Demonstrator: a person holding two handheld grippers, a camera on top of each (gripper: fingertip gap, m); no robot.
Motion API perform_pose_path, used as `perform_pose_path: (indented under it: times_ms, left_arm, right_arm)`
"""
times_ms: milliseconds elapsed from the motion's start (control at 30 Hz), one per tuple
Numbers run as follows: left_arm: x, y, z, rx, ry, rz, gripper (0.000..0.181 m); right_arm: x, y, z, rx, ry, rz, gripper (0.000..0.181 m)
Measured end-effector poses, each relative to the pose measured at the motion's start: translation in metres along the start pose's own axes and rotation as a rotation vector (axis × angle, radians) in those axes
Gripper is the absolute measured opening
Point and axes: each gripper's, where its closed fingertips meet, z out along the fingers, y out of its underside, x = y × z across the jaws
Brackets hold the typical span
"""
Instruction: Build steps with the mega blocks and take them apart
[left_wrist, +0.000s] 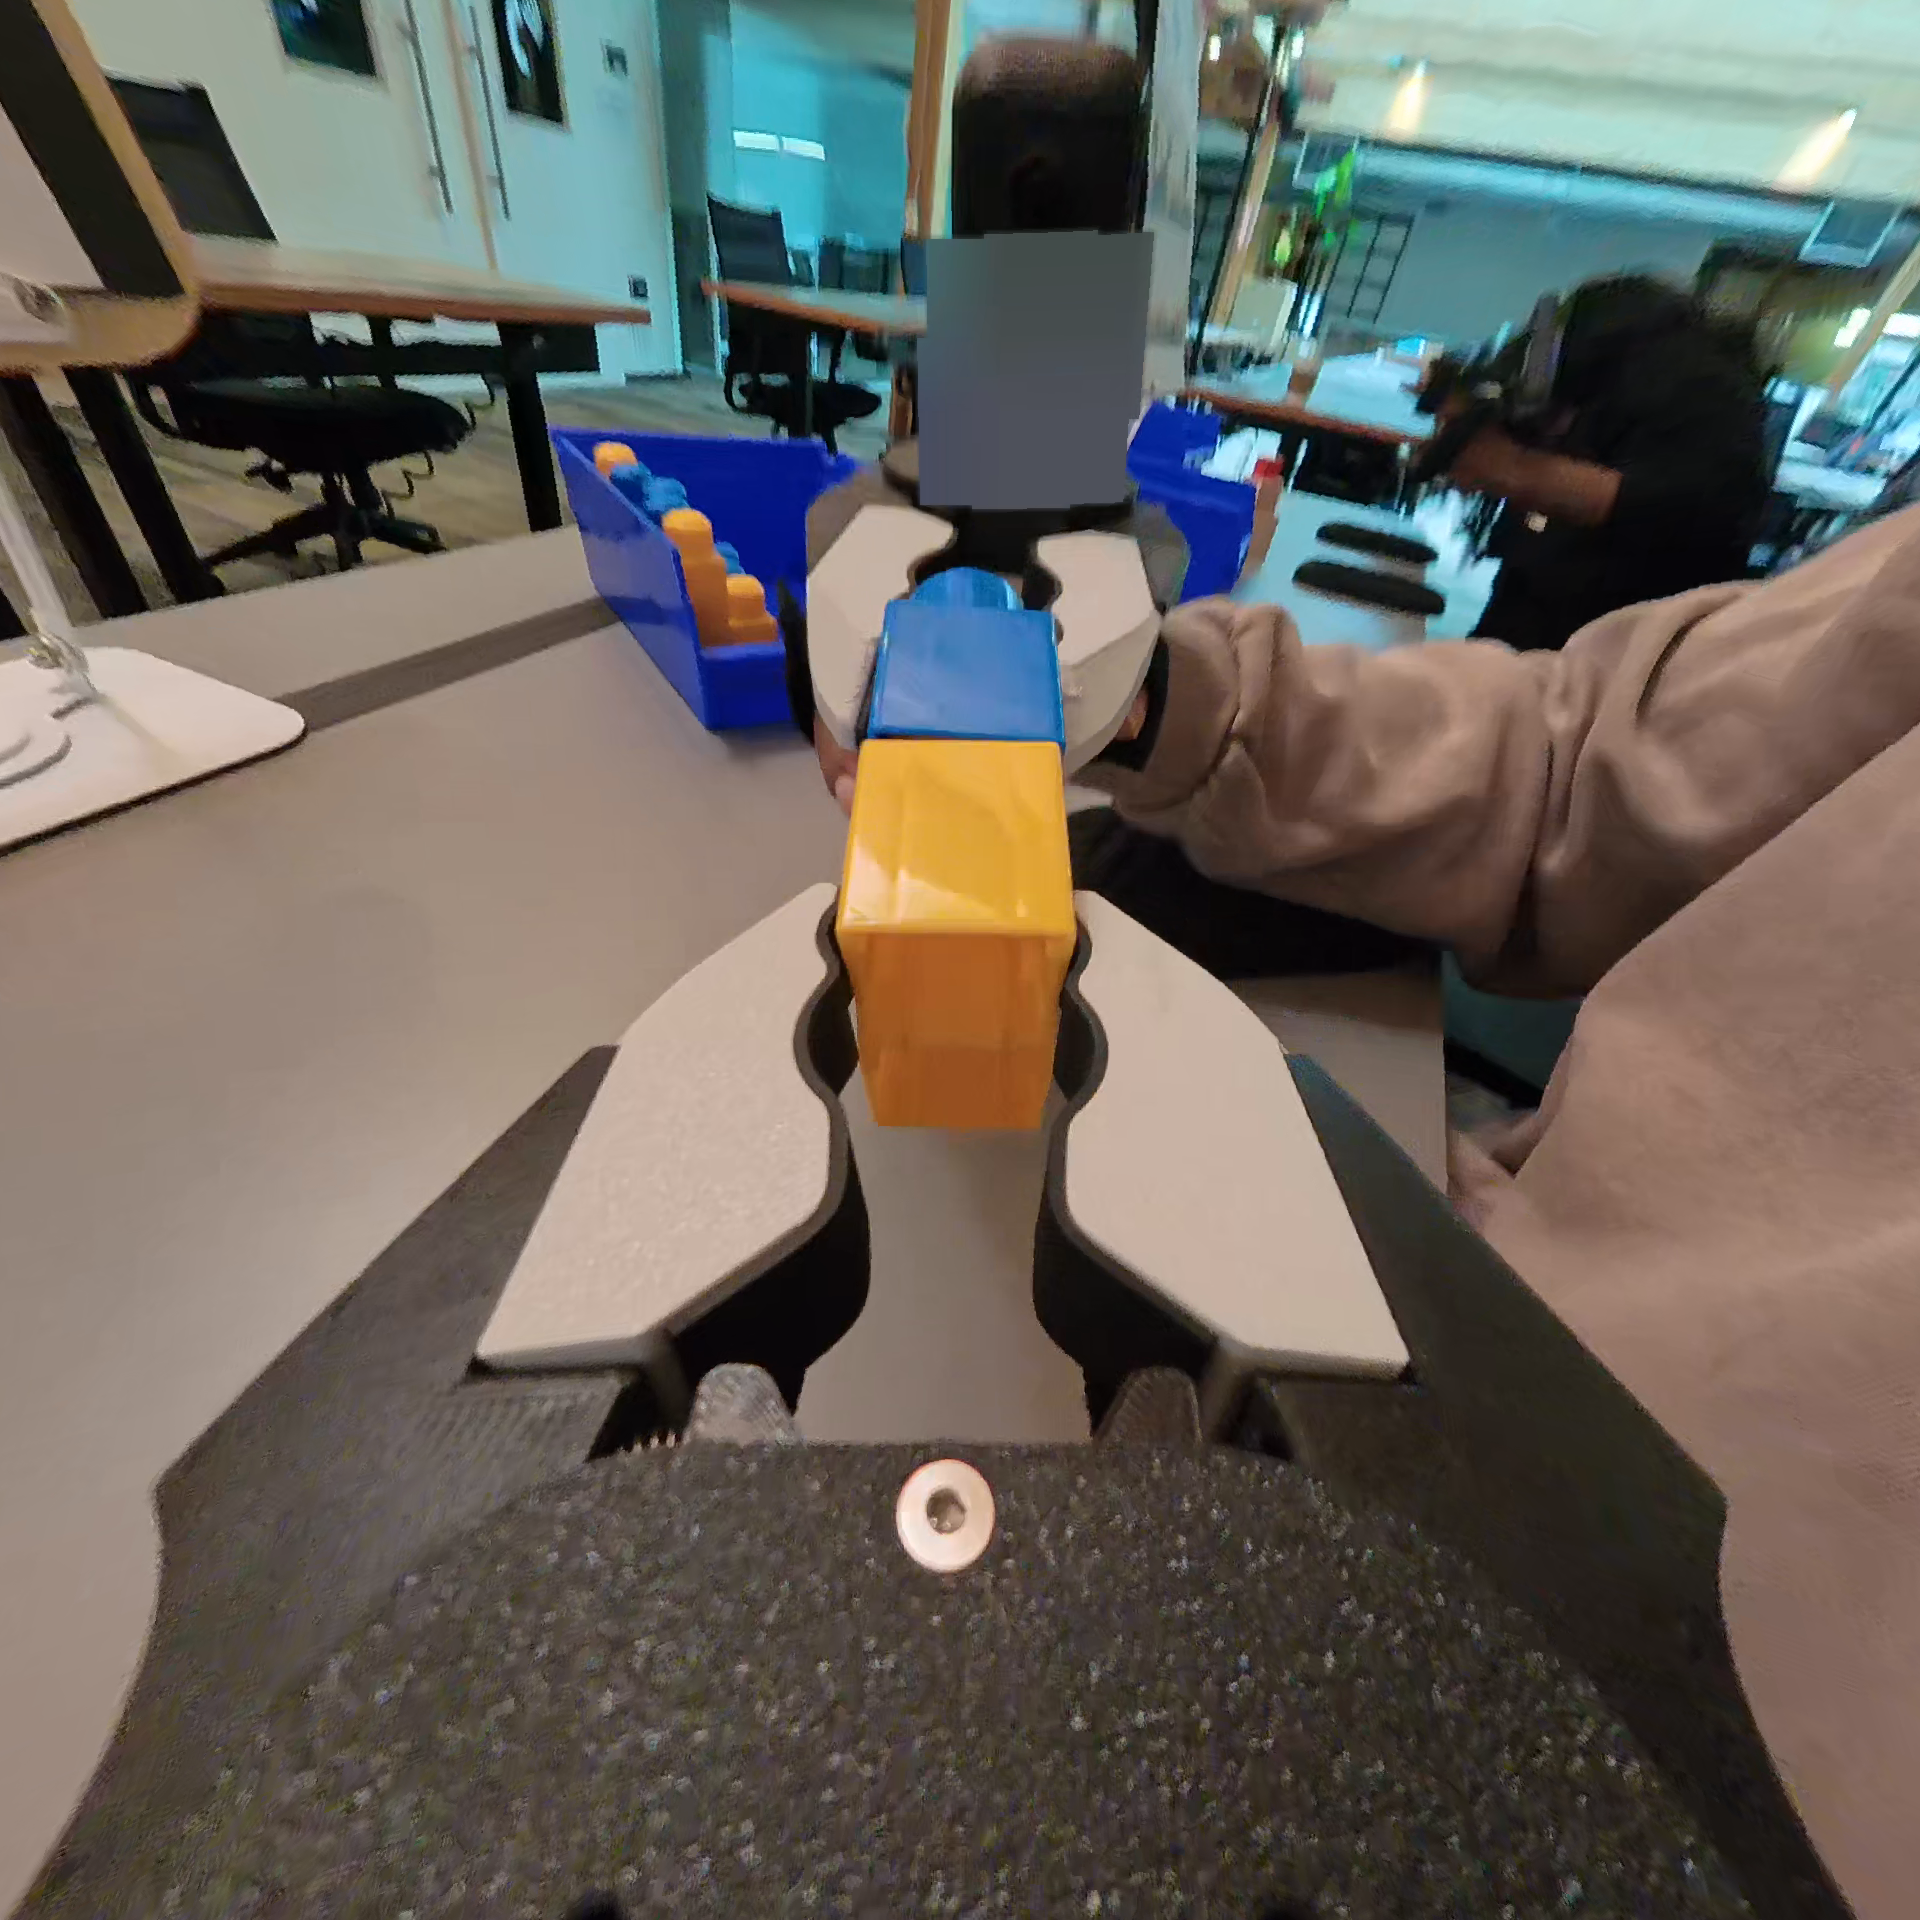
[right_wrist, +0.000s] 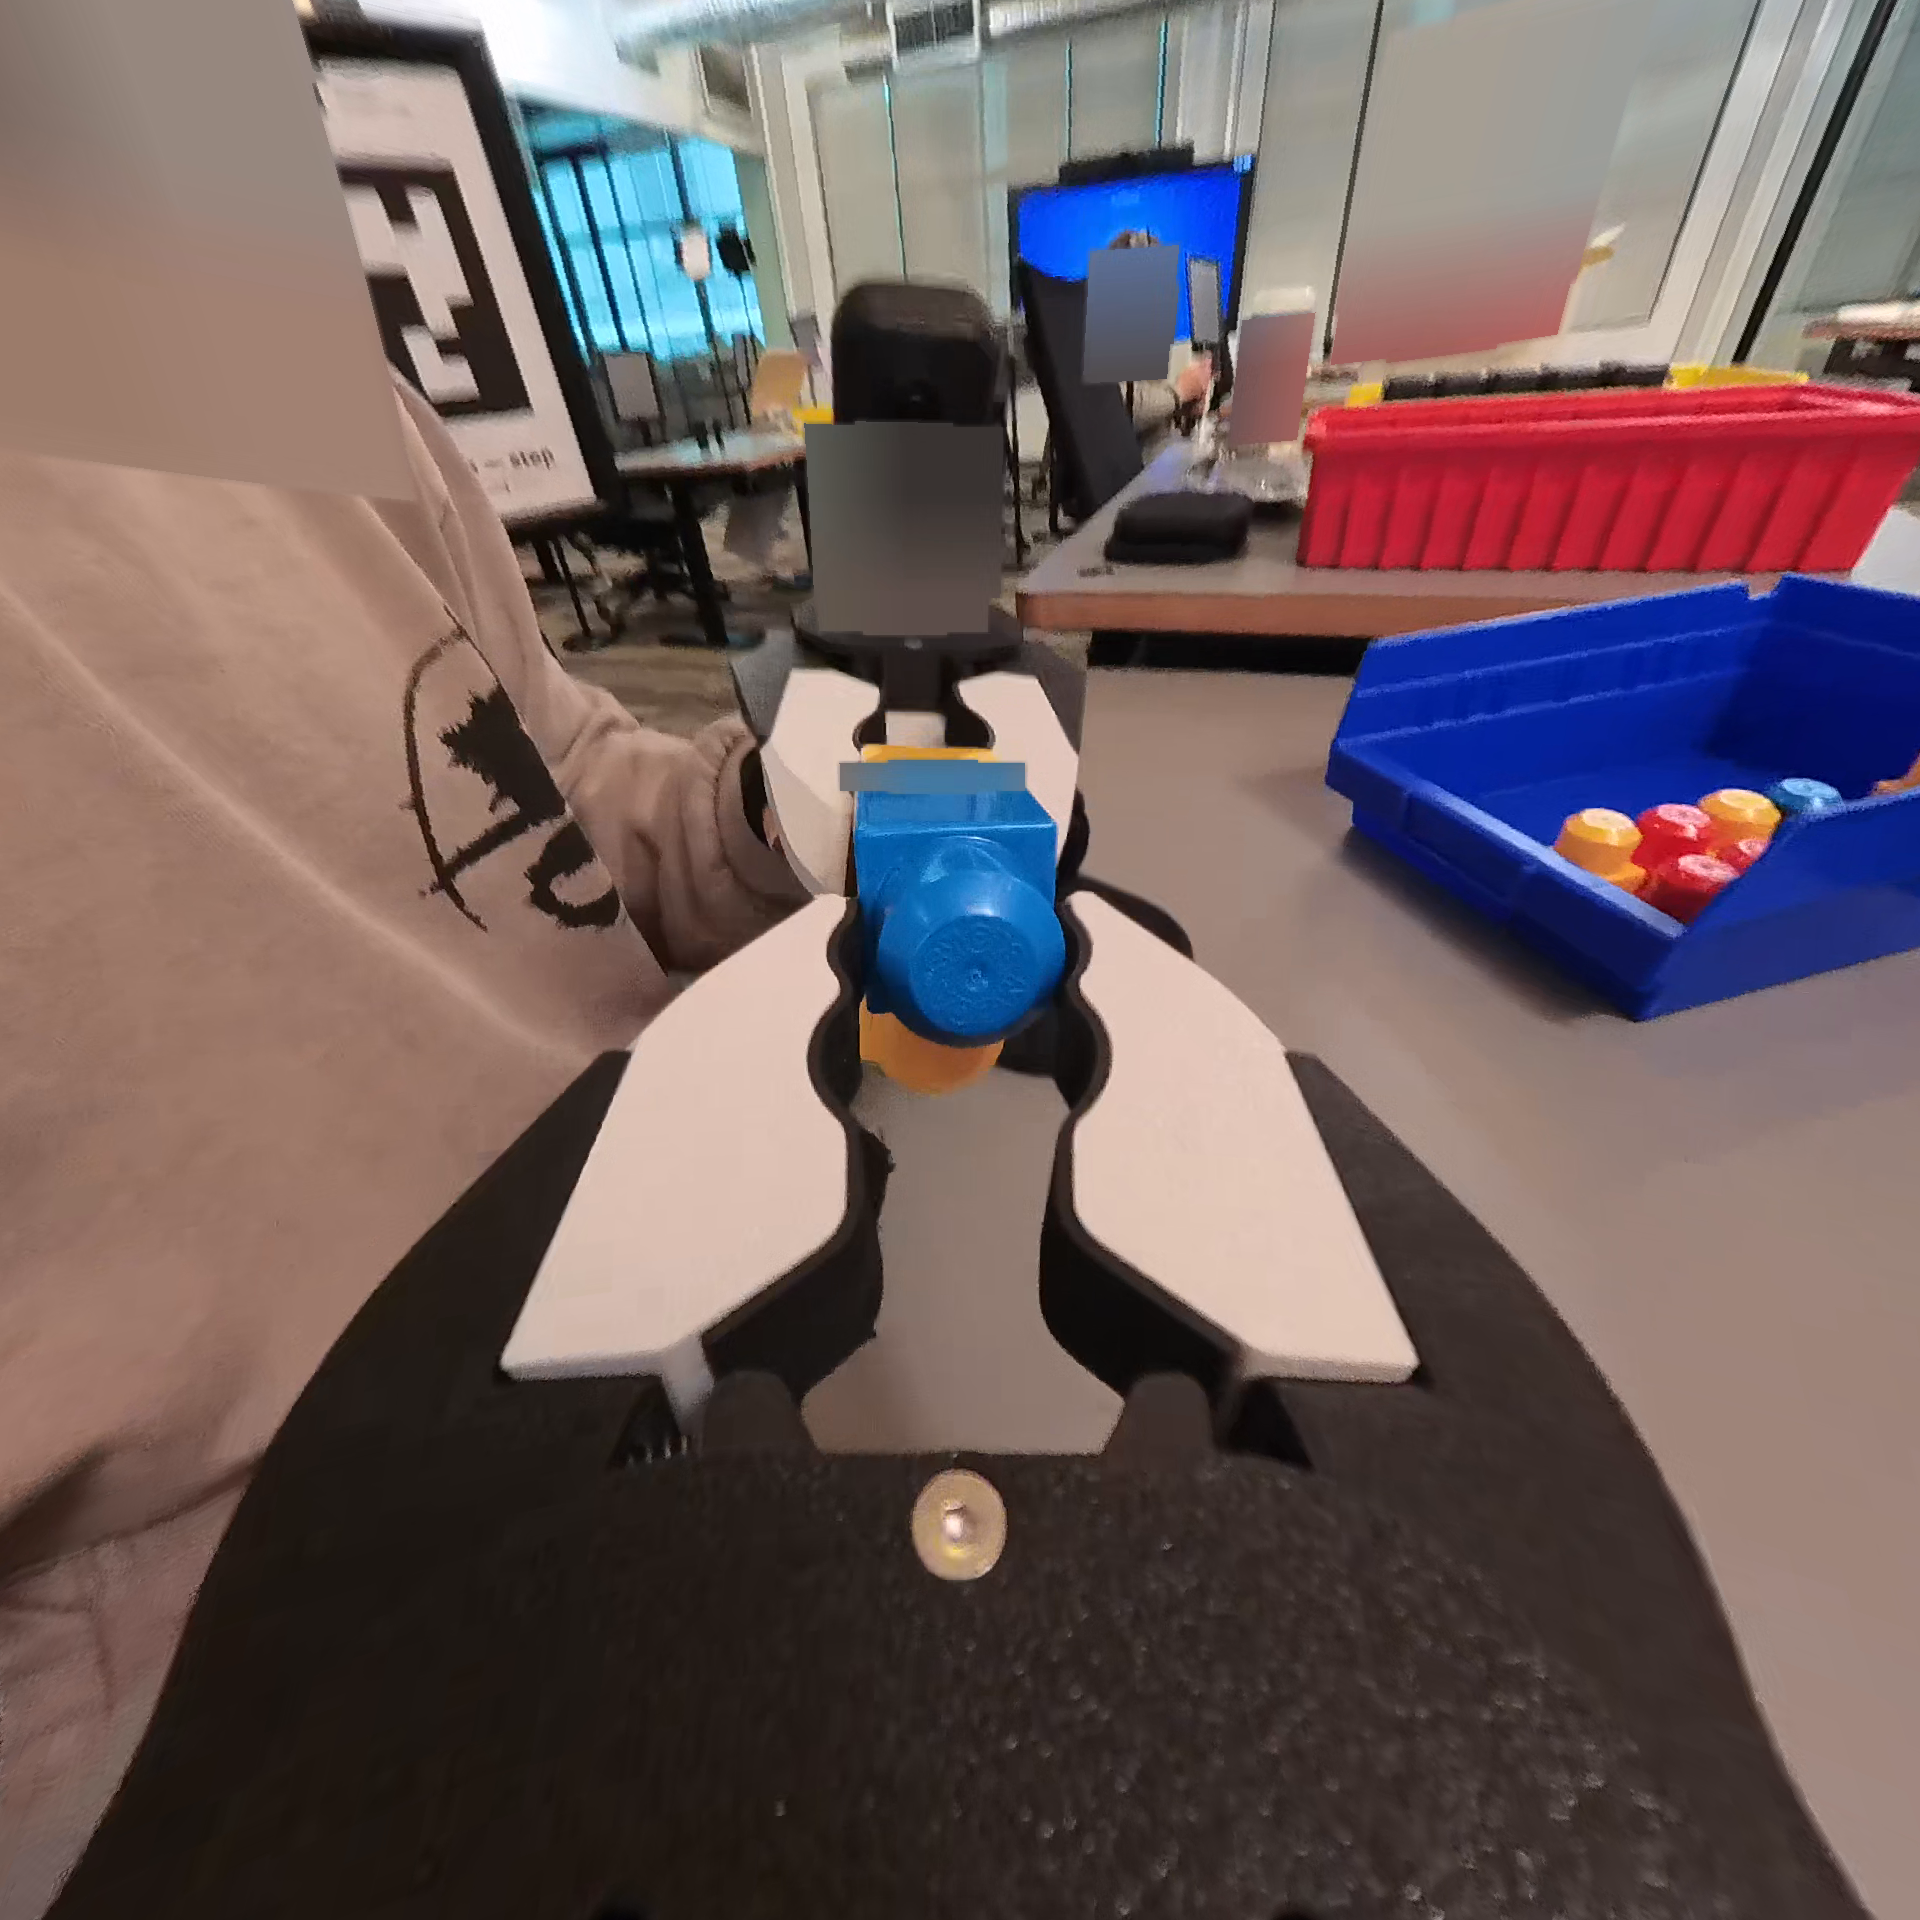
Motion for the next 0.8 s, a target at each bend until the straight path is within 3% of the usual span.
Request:
perform_pose_path:
  times_ms: [233, 800]
  left_arm:
    - [0.001, 0.015, 0.006, -0.095, -0.004, 0.059, 0.036]
    - [0.008, 0.024, 0.015, -0.116, -0.018, 0.189, 0.036]
  right_arm:
    - [-0.002, 0.033, -0.005, -0.259, 0.039, -0.047, 0.034]
    - [-0.009, 0.046, -0.014, -0.276, 0.068, -0.047, 0.035]
